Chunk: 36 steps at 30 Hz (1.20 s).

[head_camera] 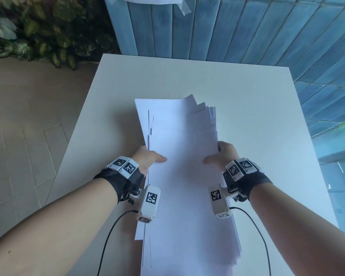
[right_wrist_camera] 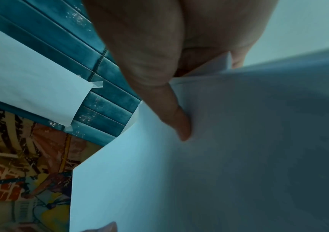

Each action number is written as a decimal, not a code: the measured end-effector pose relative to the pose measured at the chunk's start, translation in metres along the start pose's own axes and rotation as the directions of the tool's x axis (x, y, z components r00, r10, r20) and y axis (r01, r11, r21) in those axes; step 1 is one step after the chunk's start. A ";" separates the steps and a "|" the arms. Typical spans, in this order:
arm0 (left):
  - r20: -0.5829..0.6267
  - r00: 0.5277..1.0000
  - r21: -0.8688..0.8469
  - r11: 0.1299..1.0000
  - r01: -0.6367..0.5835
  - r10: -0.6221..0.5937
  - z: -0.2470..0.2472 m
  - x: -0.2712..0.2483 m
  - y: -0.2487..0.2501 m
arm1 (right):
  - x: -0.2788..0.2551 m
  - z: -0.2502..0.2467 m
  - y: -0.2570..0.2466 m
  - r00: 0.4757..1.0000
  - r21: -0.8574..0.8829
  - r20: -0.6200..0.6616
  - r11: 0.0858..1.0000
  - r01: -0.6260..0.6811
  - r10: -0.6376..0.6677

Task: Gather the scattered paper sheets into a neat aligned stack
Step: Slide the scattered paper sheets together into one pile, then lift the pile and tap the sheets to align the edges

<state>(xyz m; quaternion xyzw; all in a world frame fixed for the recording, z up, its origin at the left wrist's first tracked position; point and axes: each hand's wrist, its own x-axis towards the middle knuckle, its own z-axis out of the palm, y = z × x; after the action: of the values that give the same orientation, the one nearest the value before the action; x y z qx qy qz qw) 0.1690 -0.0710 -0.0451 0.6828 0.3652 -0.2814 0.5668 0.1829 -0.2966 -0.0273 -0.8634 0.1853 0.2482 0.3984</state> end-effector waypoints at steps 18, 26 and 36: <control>0.110 0.928 0.116 0.923 -0.368 0.356 0.002 -0.024 0.014 | -0.012 -0.021 -0.016 0.974 -0.013 -0.044 0.975 0.222 -0.222; 0.019 0.766 0.036 0.765 -0.643 0.643 -0.009 -0.070 0.076 | -0.043 -0.072 -0.062 0.839 0.027 -0.357 0.894 0.448 -0.410; -0.180 0.632 -0.168 0.610 -0.774 0.753 -0.012 -0.117 0.098 | -0.091 -0.091 -0.082 0.683 0.108 -0.518 0.753 0.649 -0.515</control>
<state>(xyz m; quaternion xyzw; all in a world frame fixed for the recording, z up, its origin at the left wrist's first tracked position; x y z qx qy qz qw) 0.1818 -0.0888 0.1065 0.7147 0.0946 0.0629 0.6901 0.1778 -0.3060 0.1250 -0.8432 0.0197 -0.1325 0.5207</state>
